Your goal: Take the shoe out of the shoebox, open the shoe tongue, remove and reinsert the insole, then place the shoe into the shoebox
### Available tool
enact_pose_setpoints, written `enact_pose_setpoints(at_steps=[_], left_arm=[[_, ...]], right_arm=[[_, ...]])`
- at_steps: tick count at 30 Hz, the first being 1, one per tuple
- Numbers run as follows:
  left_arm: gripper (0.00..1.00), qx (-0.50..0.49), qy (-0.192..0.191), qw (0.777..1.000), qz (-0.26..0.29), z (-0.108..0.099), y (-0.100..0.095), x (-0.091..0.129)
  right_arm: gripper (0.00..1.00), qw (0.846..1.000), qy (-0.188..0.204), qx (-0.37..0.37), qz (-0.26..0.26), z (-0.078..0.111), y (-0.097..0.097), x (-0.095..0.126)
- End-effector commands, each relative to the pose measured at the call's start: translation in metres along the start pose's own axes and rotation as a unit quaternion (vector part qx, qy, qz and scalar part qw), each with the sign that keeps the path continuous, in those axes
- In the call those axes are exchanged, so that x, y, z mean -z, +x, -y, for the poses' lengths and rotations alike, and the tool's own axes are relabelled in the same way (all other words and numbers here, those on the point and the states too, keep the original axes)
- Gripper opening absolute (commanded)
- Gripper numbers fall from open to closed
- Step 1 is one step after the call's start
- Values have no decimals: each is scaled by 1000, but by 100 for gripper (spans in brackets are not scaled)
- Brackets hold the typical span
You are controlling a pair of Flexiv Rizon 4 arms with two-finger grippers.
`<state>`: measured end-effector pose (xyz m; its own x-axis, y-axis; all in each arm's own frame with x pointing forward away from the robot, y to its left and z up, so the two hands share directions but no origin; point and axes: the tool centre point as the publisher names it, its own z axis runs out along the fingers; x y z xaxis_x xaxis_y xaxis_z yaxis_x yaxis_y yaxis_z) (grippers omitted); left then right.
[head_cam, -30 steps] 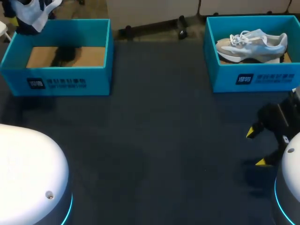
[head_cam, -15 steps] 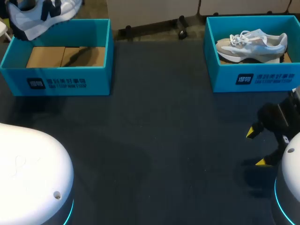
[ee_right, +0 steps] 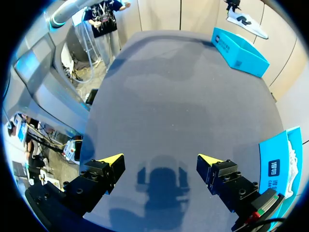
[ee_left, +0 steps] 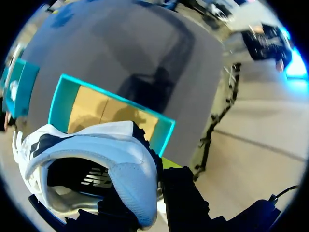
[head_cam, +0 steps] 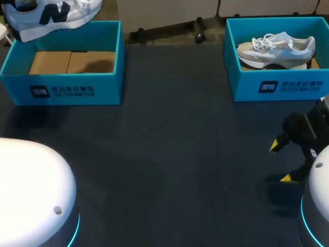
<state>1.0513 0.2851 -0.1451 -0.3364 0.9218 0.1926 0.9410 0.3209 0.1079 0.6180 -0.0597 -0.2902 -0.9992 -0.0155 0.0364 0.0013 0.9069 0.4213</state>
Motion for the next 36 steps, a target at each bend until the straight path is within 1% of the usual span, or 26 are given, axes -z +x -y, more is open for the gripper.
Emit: enact_pose_setpoints(at_steps=[1,13,14,15,16,17,18,19,21,23,30,34,36], left_arm=[[0,-165,-22,986,17,-9,7,-4],[0,-165,-22,986,17,-9,7,-4],[0,-163,-14,986,21,-10,6,-6],[0,-162,-30,986,18,-12,5,-9],[0,-164,-38,985,24,-13,4,-12],[0,-173,-37,984,27,-15,3,-15],[0,-189,-46,980,34,-16,2,-19],[0,-191,-42,980,36,-18,1,-23],[0,-211,-50,976,28,-20,-2,-30],[0,-215,-43,975,18,-26,-4,-38],[0,-224,-52,973,0,-31,-11,-62],[0,-227,-51,973,0,-34,-13,-68],[0,-222,-44,974,2,-37,-13,-72]], right_arm=[[100,1000,1,0,1,0,1,-1],[100,1000,1,0,1,0,1,-1],[100,1000,1,0,1,0,1,-1],[100,1000,1,0,1,0,1,-1],[100,1000,1,0,1,0,1,-1],[100,1000,1,0,1,0,1,-1],[100,1000,1,0,1,0,1,-1],[100,1000,1,0,1,0,1,-1],[100,1000,1,0,1,0,1,-1],[100,1000,1,0,1,0,1,-1],[100,1000,1,0,1,0,1,-1],[100,1000,1,0,1,0,1,-1],[100,1000,1,0,1,0,1,-1]])
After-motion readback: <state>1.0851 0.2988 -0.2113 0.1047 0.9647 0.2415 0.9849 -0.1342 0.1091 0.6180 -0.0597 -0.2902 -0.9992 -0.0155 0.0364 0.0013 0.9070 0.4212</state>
